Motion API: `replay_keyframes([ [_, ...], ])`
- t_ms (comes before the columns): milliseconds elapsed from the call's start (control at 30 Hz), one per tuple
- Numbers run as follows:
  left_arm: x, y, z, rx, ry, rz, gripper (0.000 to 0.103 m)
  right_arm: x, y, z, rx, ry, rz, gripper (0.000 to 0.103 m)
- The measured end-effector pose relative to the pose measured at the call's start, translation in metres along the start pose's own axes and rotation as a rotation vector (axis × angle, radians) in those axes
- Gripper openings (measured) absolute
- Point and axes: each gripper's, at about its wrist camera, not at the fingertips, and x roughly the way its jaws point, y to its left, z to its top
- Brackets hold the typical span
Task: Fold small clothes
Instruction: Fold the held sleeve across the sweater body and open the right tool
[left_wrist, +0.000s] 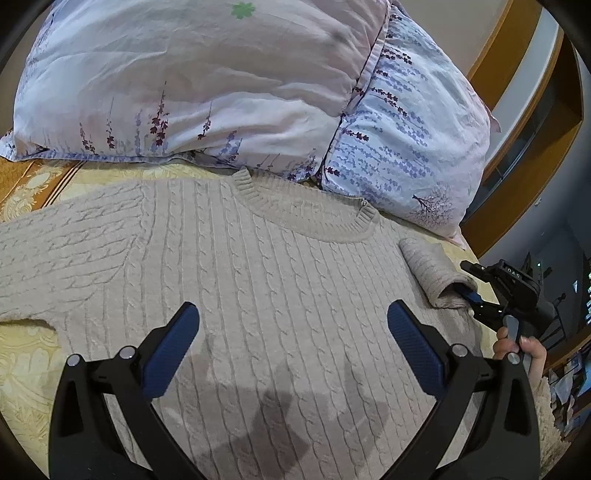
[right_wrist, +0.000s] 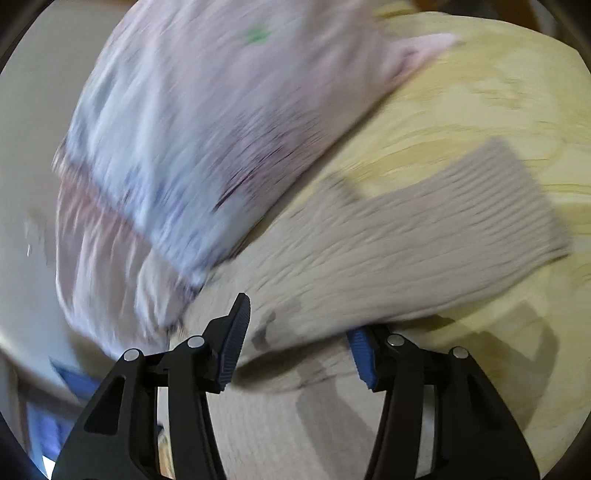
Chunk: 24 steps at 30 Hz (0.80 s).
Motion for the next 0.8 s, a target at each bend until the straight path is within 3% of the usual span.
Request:
replay_keyframes([
  [100,-0.002,0.002,0.0,0.001,-0.004,-0.008,0.101,-0.012,-0.014,0.011,0.056,-0.068,-0.044,0.052],
  [167,-0.005,0.004,0.001,0.002,-0.013,-0.014,0.101,-0.018,-0.019,0.019,0.057,-0.117,-0.1,0.039],
  [233,-0.007,0.006,0.002,-0.006,-0.019,-0.019,0.101,-0.018,-0.016,0.024,0.019,-0.14,-0.162,0.015],
  [333,-0.011,0.017,0.006,-0.053,-0.027,-0.05,0.101,-0.021,0.003,0.026,-0.083,-0.182,-0.209,0.009],
  [400,-0.013,0.023,0.007,-0.081,-0.036,-0.071,0.101,-0.022,0.036,0.021,-0.187,-0.195,-0.173,0.009],
  [533,-0.017,0.03,0.008,-0.117,-0.056,-0.089,0.101,-0.016,0.112,-0.011,-0.41,-0.164,-0.046,0.009],
  [600,-0.018,0.033,0.008,-0.142,-0.065,-0.102,0.101,0.004,0.155,-0.042,-0.525,-0.053,0.052,0.012],
  [700,-0.017,0.039,0.008,-0.188,-0.062,-0.119,0.101,0.048,0.198,-0.094,-0.653,0.217,0.178,0.047],
  [733,-0.016,0.041,0.007,-0.197,-0.056,-0.119,0.101,0.055,0.204,-0.106,-0.672,0.262,0.188,0.05],
  [800,-0.015,0.045,0.006,-0.21,-0.048,-0.108,0.101,0.057,0.204,-0.116,-0.683,0.268,0.196,0.052],
])
